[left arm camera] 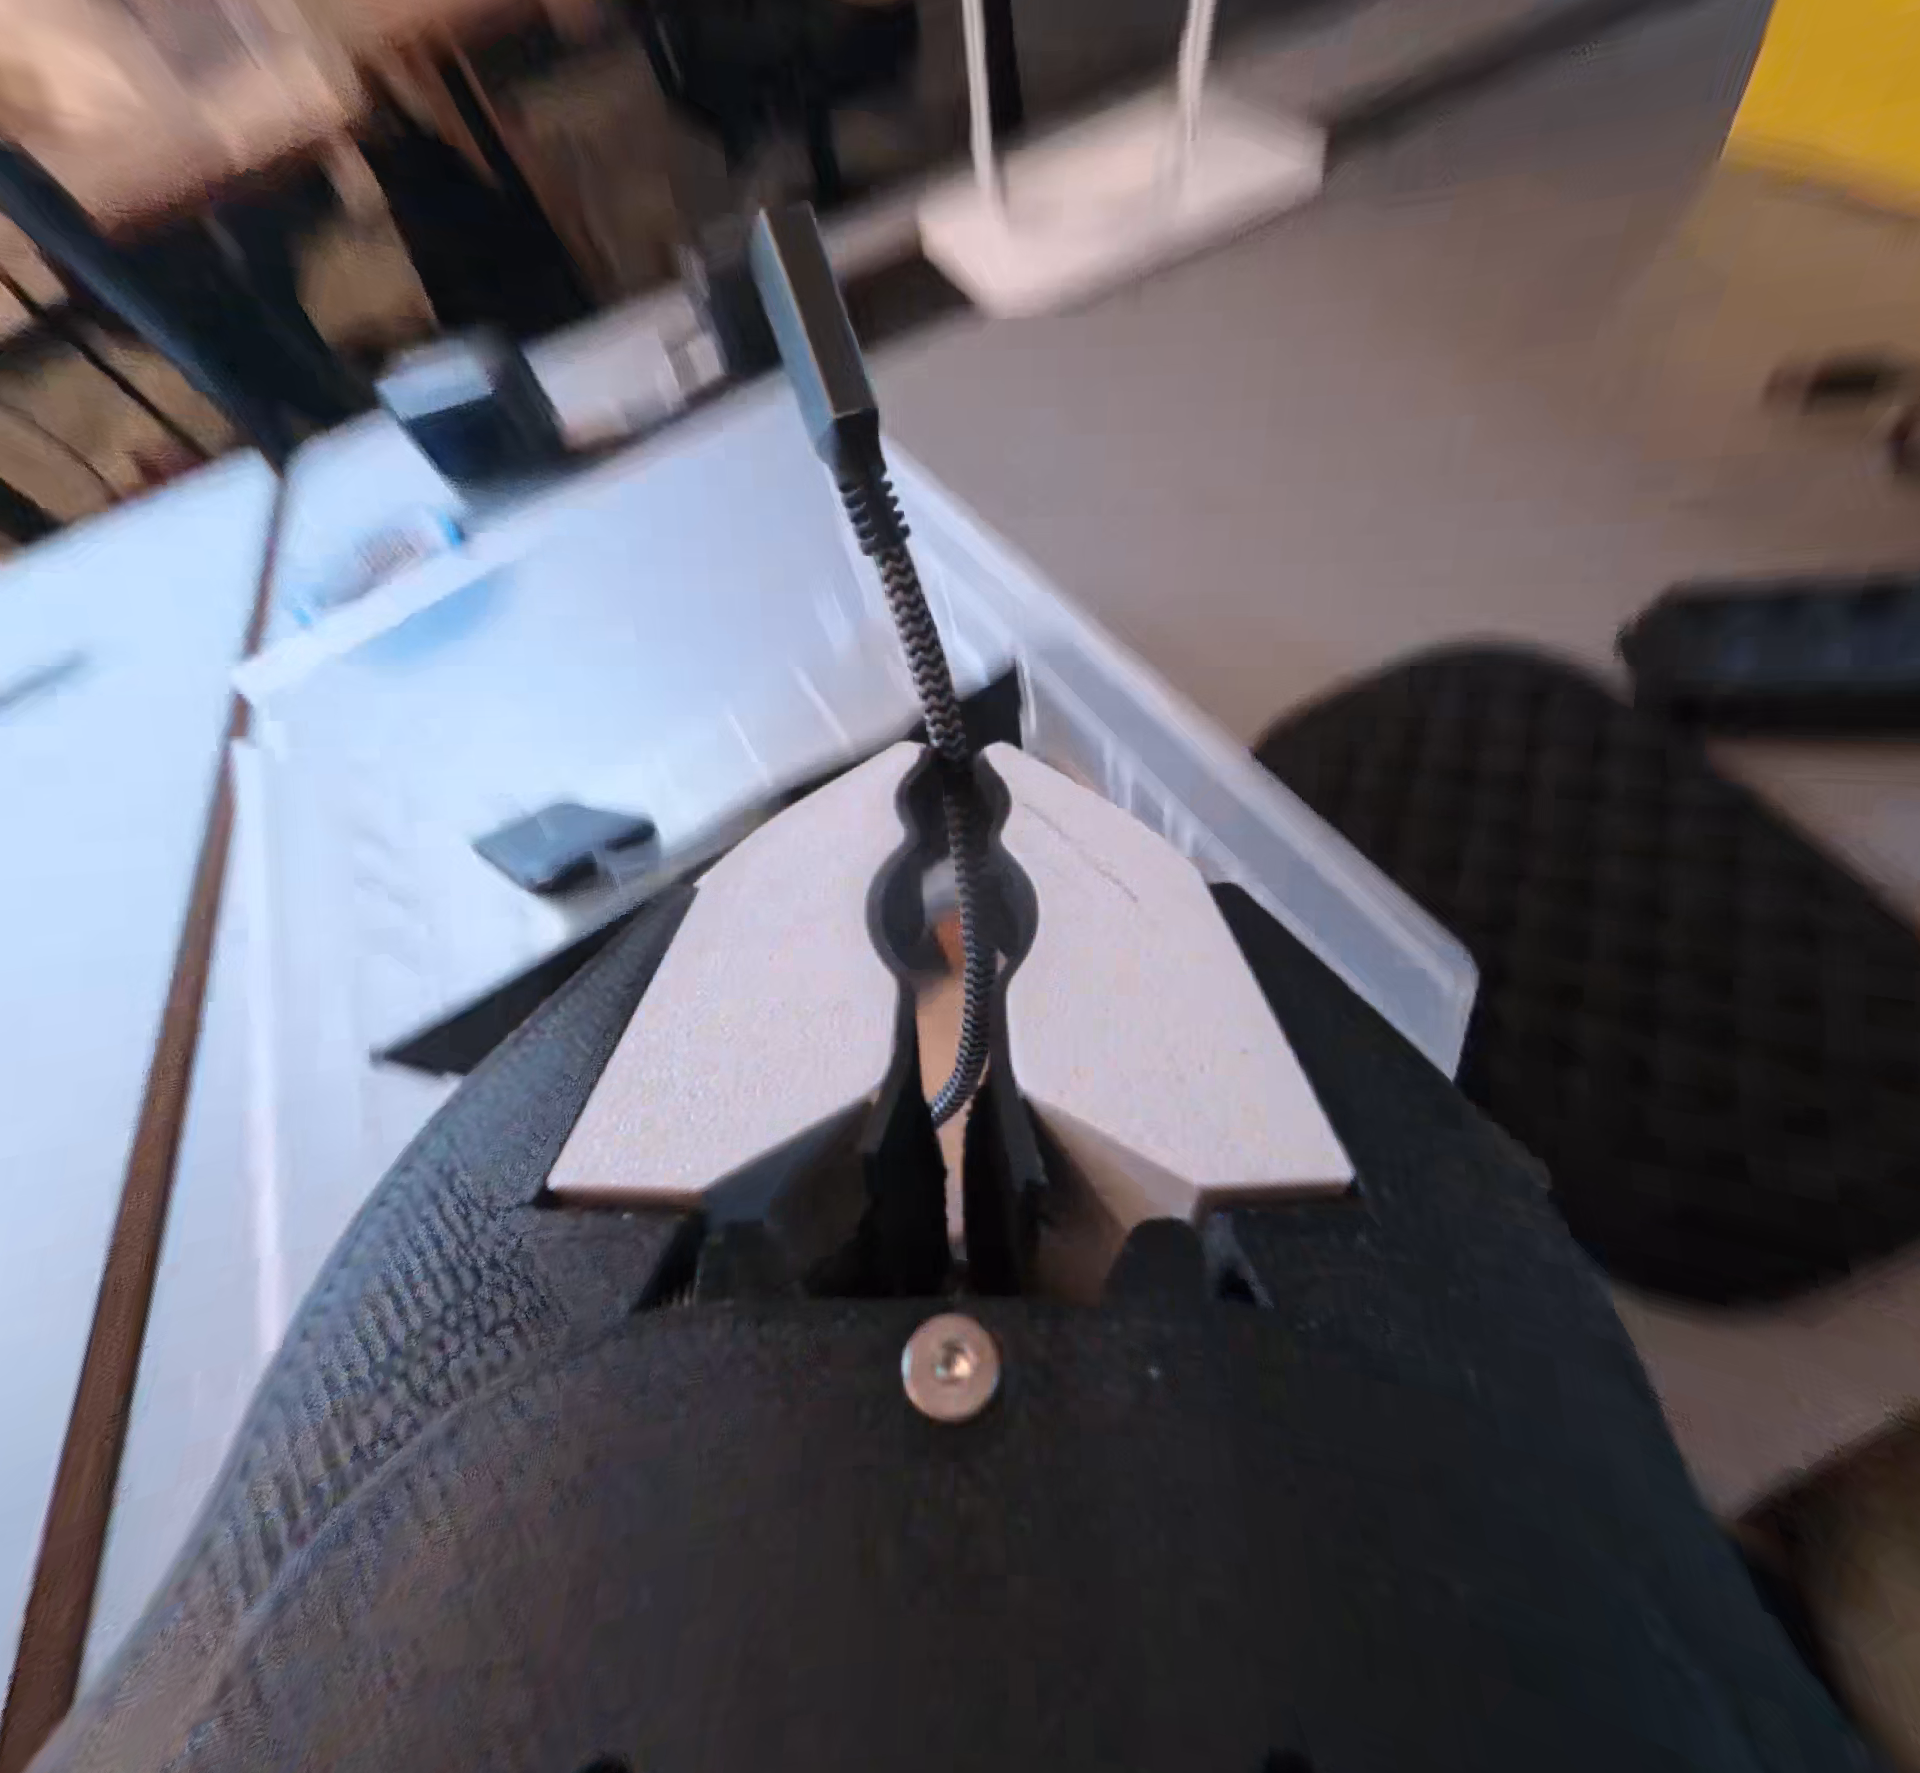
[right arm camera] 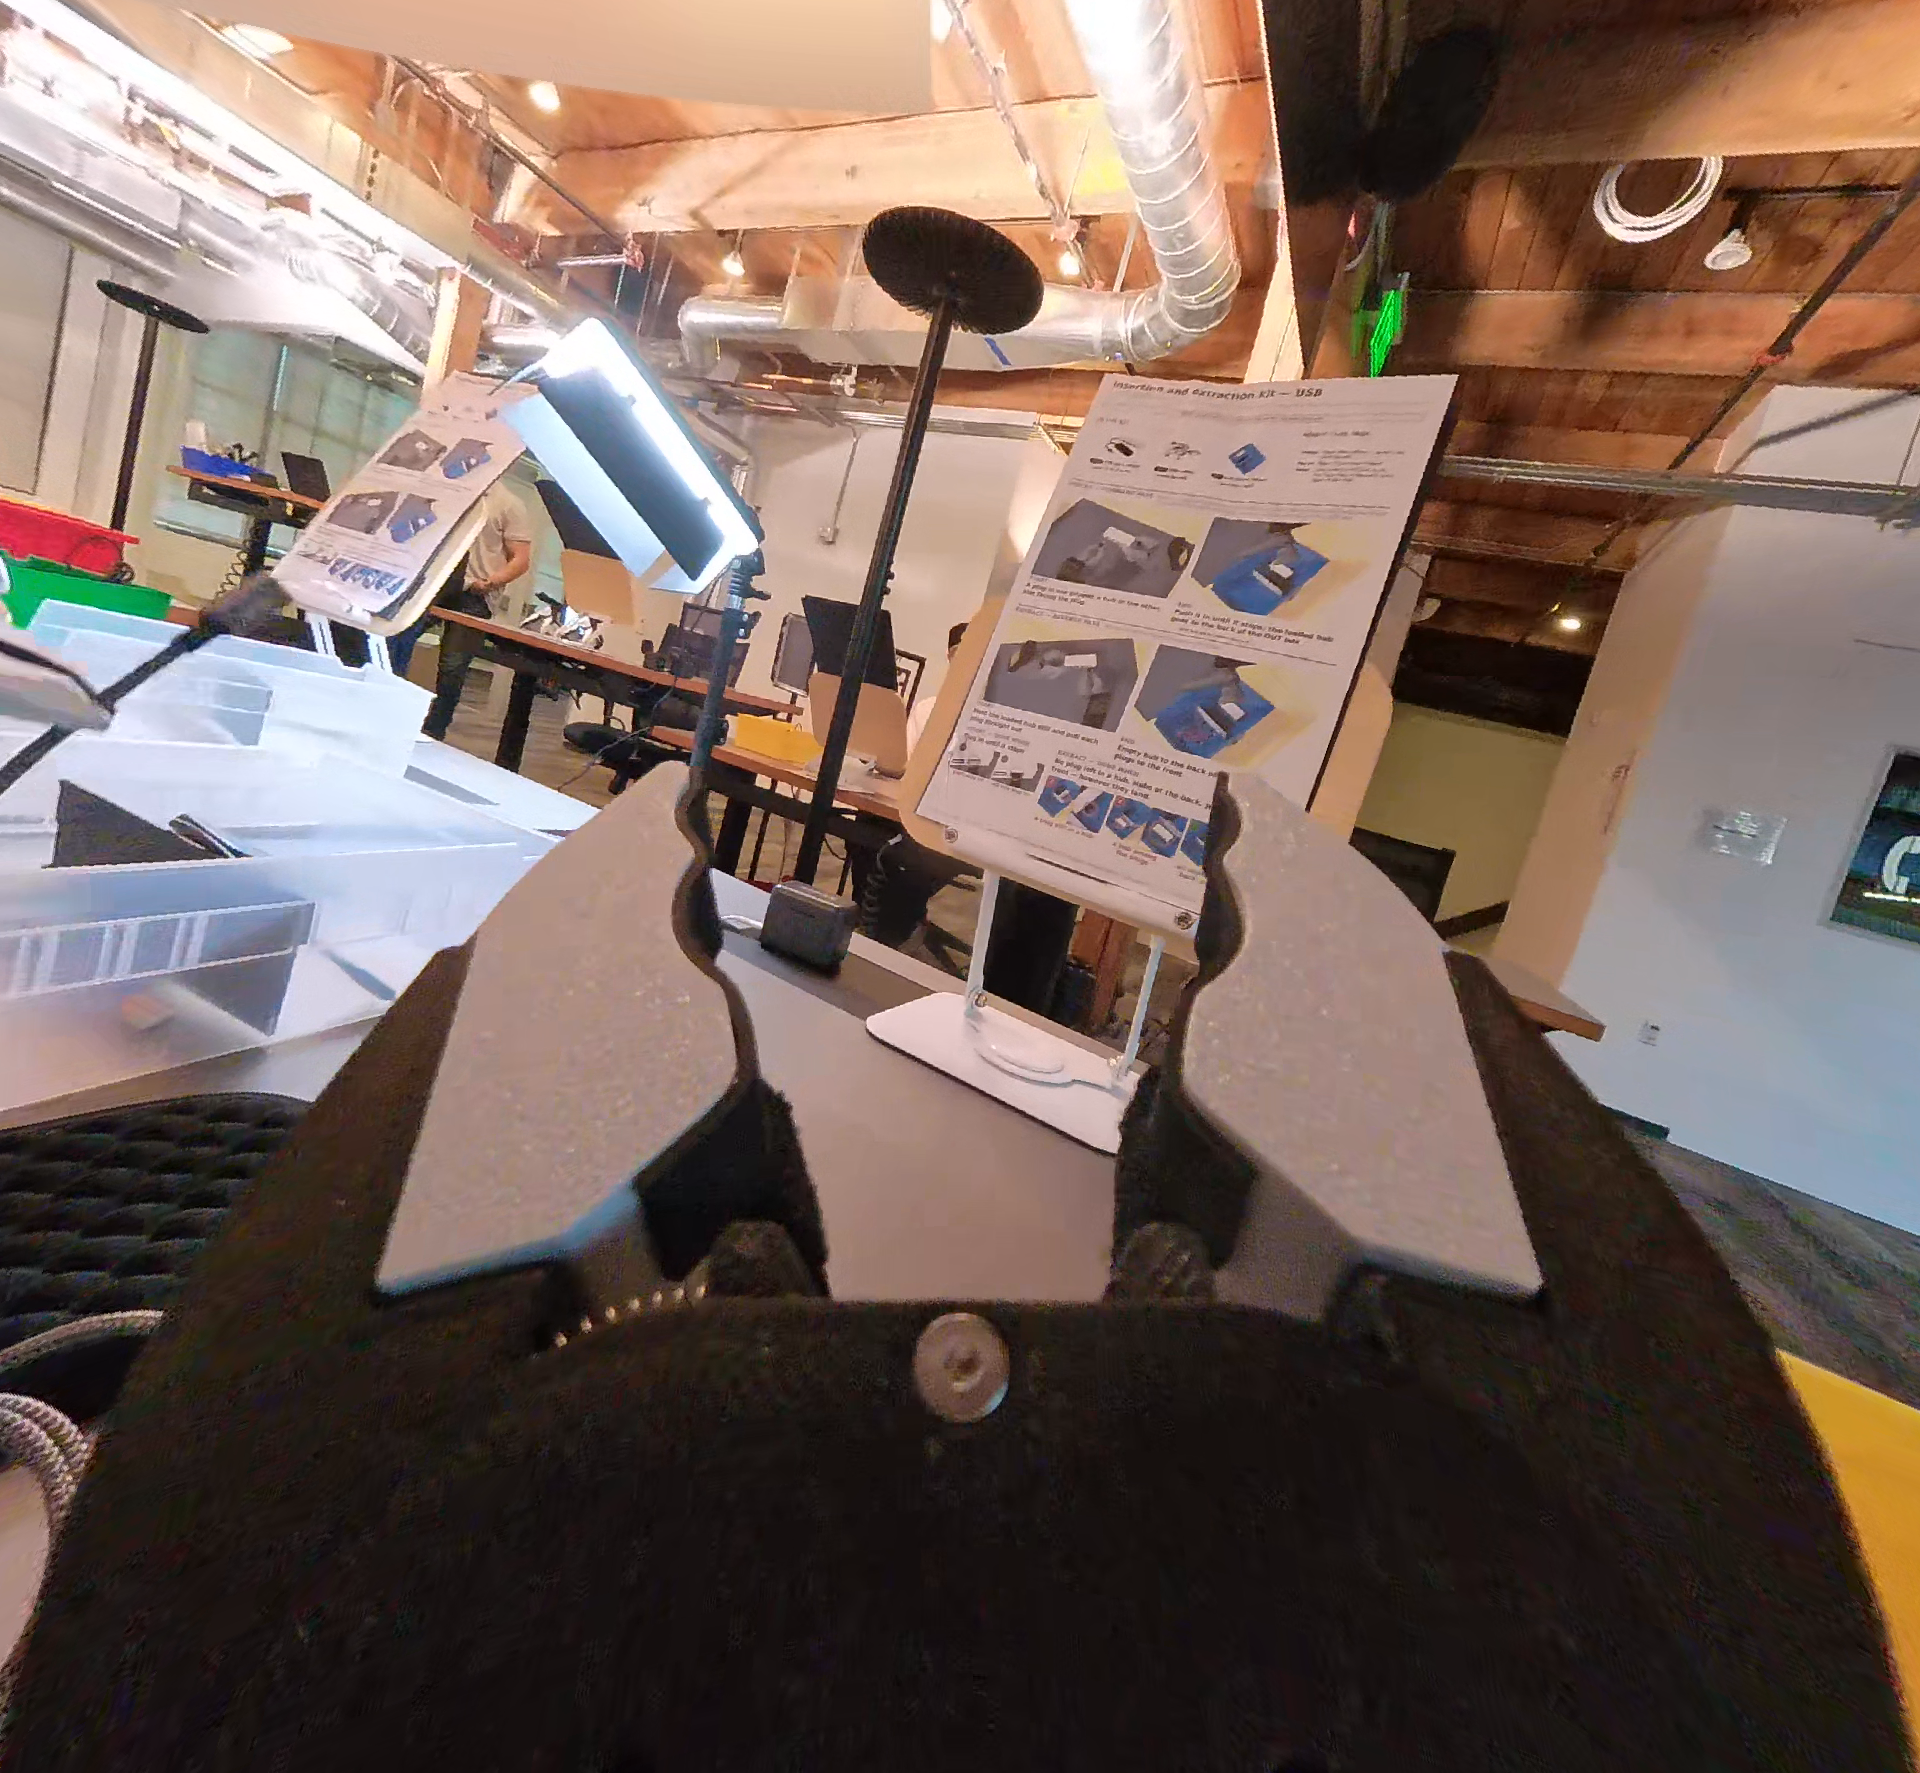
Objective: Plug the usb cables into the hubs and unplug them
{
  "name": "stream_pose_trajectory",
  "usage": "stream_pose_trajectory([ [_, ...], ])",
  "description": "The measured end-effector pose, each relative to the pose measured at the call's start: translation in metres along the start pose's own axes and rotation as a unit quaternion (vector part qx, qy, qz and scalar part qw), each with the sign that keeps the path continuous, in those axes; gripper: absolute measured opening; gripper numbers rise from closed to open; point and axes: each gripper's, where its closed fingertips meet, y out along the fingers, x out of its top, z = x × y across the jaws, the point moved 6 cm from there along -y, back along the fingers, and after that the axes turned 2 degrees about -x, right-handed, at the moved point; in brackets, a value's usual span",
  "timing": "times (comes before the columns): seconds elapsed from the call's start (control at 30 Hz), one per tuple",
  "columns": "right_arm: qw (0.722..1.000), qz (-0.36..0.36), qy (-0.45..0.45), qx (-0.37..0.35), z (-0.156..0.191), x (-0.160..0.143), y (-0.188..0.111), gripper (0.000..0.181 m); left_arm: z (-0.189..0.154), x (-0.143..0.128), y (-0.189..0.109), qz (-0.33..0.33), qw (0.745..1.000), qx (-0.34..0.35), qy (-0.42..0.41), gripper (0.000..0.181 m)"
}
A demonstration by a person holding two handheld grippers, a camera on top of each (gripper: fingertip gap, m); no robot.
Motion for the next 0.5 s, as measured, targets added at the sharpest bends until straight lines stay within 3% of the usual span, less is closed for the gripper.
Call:
stream_pose_trajectory([
  [0.03,1.000,0.001,0.001,0.003,0.001,-0.001,0.001,0.090,0.000,0.012,-0.006,-0.057,0.998,0.005,-0.002,0.006],
  [0.2,1.000,0.008,0.002,0.022,0.008,-0.002,0.003,0.089,-0.021,0.058,-0.028,-0.285,0.958,0.017,0.030,0.006],
  [0.37,0.998,0.006,0.013,0.065,0.023,-0.002,0.007,0.080,-0.067,0.085,-0.035,-0.469,0.879,0.004,0.088,0.005],
  [0.43,0.995,0.000,0.025,0.099,0.034,-0.001,0.008,0.074,-0.092,0.089,-0.031,-0.504,0.853,-0.012,0.134,0.006],
  [0.5,0.990,-0.010,0.039,0.137,0.047,0.001,0.010,0.072,-0.113,0.089,-0.014,-0.471,0.860,-0.005,0.195,0.005],
])
